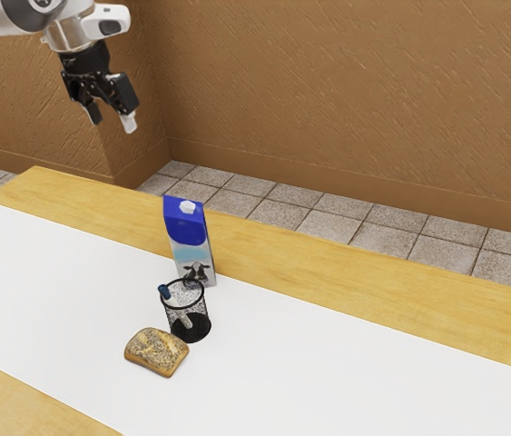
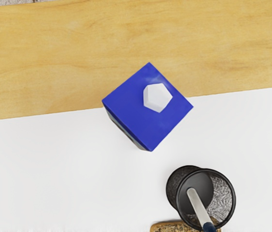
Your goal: Take the marker out of the pen holder and place it to the left of the pen holder.
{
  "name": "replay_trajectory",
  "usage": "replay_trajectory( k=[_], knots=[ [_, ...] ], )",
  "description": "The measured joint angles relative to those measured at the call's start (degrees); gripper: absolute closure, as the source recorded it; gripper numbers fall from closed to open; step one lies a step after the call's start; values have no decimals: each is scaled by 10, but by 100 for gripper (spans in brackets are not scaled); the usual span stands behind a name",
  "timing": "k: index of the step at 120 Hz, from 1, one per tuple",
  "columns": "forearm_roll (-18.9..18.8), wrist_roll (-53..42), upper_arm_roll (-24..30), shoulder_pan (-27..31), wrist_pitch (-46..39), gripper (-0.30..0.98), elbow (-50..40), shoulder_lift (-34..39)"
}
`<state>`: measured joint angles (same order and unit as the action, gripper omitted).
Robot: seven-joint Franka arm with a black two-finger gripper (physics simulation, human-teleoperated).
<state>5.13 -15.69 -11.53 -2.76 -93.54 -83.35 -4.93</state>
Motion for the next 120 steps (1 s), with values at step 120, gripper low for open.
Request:
replay_trajectory(
  k=[120],
  knots=[
    [-35,57,131,-2,-228,0,-425,146]
  ],
)
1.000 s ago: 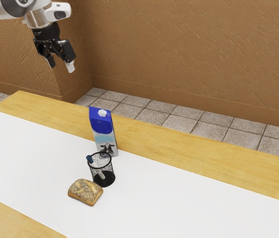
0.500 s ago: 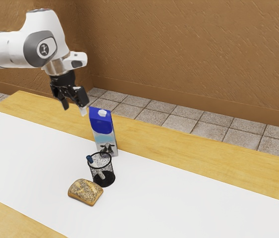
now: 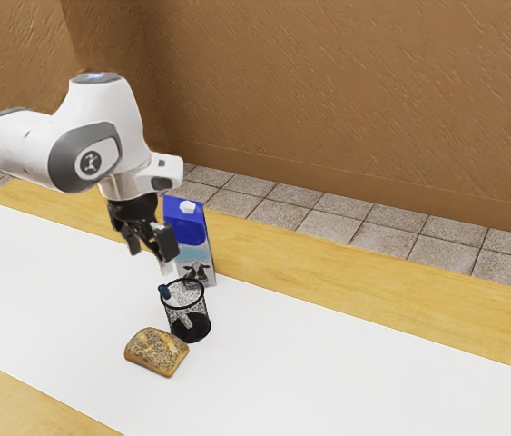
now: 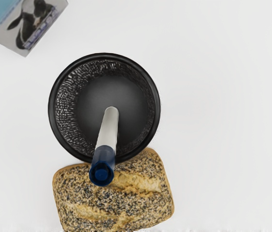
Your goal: Take the marker out of the pen holder and place it to the left of the pen holder.
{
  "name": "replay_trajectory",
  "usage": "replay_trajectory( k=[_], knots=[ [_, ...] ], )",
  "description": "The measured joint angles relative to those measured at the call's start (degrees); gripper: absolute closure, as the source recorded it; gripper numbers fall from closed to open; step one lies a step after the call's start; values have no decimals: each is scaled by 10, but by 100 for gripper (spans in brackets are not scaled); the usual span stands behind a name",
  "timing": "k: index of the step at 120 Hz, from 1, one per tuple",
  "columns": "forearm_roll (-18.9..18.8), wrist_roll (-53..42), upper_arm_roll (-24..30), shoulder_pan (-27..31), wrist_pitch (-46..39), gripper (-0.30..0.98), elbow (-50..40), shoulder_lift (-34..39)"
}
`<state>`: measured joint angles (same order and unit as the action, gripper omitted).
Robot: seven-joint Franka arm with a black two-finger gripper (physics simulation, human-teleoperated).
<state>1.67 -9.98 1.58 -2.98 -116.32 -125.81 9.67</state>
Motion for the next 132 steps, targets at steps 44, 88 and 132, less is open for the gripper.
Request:
replay_trajectory(
  k=[44,88,132],
  knots=[
    [-5,13,11,1,-152,0,-108,3],
    [0,4,2,2,-211,6,-108,-51],
    [1,-2,-6,3,-220,68,-104,-59]
  ],
)
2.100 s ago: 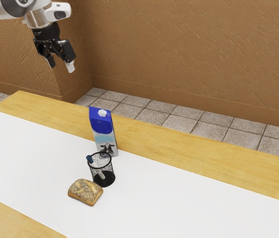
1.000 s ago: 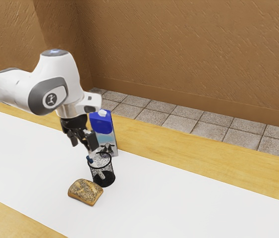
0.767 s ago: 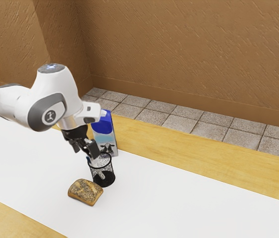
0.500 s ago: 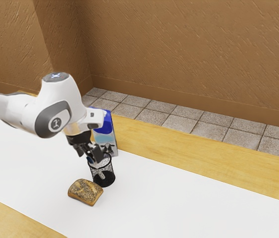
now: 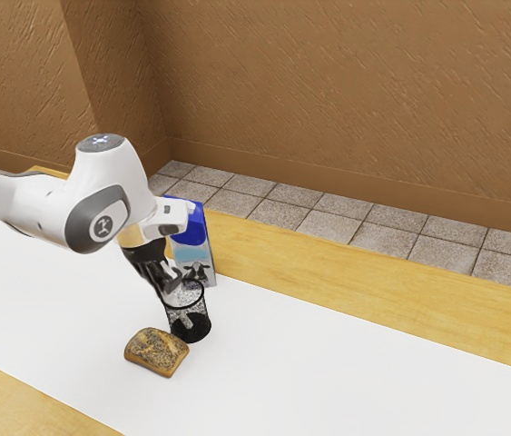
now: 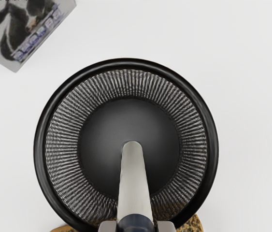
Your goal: Take the marker out of the pen holder and place it to the left of the pen holder.
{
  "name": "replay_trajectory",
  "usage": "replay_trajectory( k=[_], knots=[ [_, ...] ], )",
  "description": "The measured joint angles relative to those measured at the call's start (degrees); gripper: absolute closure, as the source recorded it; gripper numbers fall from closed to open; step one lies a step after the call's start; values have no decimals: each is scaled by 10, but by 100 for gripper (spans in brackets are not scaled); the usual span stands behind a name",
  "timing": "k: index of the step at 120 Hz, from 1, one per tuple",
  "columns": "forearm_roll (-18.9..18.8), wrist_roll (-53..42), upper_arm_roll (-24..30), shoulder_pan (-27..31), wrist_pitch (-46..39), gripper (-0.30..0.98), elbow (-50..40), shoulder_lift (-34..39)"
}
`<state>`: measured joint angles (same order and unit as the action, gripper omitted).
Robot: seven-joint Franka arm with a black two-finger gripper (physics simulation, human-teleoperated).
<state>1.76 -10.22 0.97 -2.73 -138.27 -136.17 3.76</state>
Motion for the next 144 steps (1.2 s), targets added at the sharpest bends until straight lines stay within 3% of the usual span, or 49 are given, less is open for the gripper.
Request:
replay_trajectory(
  k=[19,33,47,63,80,101,116,144],
  knots=[
    [-7,3,-5,-2,2,74,2,10],
    [-11,5,-9,1,34,76,9,80],
    [-13,6,-33,0,101,77,39,150],
    [-13,7,-68,0,237,77,142,152],
    [-26,16,-119,-1,410,77,271,34],
    [-35,30,-203,2,577,77,393,-163],
    [-37,37,-218,1,646,77,449,-260],
    [-34,44,-220,13,703,77,505,-362]
  ],
)
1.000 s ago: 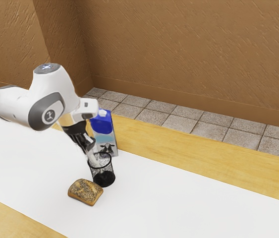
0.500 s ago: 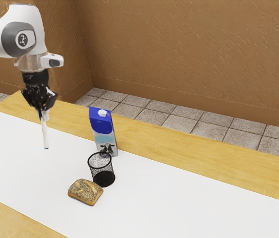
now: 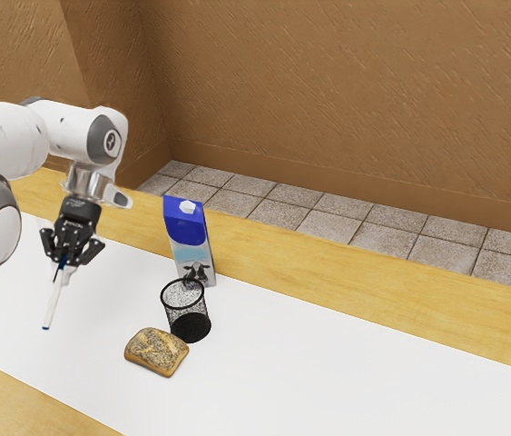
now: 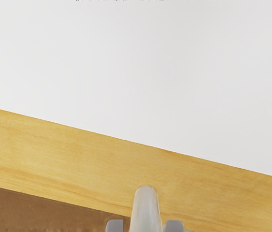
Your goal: Take the marker out of the pen holder and place it to the left of the pen holder.
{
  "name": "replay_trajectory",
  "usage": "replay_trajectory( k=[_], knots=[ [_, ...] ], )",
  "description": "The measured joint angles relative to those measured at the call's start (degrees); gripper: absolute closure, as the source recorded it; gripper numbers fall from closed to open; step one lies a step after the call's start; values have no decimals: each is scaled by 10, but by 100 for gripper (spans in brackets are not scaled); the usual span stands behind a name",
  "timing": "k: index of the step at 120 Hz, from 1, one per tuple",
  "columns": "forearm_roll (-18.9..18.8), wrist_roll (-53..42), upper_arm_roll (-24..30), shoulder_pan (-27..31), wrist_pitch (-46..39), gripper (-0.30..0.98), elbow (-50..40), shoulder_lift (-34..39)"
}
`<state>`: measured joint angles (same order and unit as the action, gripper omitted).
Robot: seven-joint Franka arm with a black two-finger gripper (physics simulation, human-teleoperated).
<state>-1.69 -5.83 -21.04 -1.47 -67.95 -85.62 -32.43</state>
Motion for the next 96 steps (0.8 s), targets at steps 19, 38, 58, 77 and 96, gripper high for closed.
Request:
replay_trajectory(
  k=[19,38,58,77,96],
  knots=[
    [6,3,1,20,13,77,18,-55],
    [14,3,2,37,17,77,23,-93],
    [18,4,2,39,19,77,33,-114],
    [20,4,3,43,20,77,39,-129],
    [24,5,4,47,21,67,40,-139]
  ],
)
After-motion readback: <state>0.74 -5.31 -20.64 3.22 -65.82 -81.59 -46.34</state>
